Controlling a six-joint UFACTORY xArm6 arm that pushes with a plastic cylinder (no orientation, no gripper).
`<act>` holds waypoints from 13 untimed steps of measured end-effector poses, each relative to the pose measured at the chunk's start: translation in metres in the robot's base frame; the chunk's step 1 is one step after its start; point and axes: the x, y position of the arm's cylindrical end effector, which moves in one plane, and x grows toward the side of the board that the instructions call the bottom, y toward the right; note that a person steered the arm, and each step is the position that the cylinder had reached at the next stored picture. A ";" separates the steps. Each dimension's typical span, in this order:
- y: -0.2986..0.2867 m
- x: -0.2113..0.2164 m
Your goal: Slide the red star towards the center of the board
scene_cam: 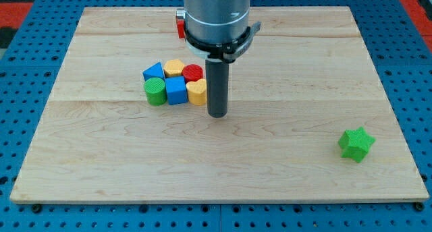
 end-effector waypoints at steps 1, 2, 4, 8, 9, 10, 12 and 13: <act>-0.030 -0.017; -0.071 -0.035; -0.074 -0.017; 0.070 -0.133; 0.030 -0.201; -0.033 -0.251; -0.122 -0.250; -0.072 -0.247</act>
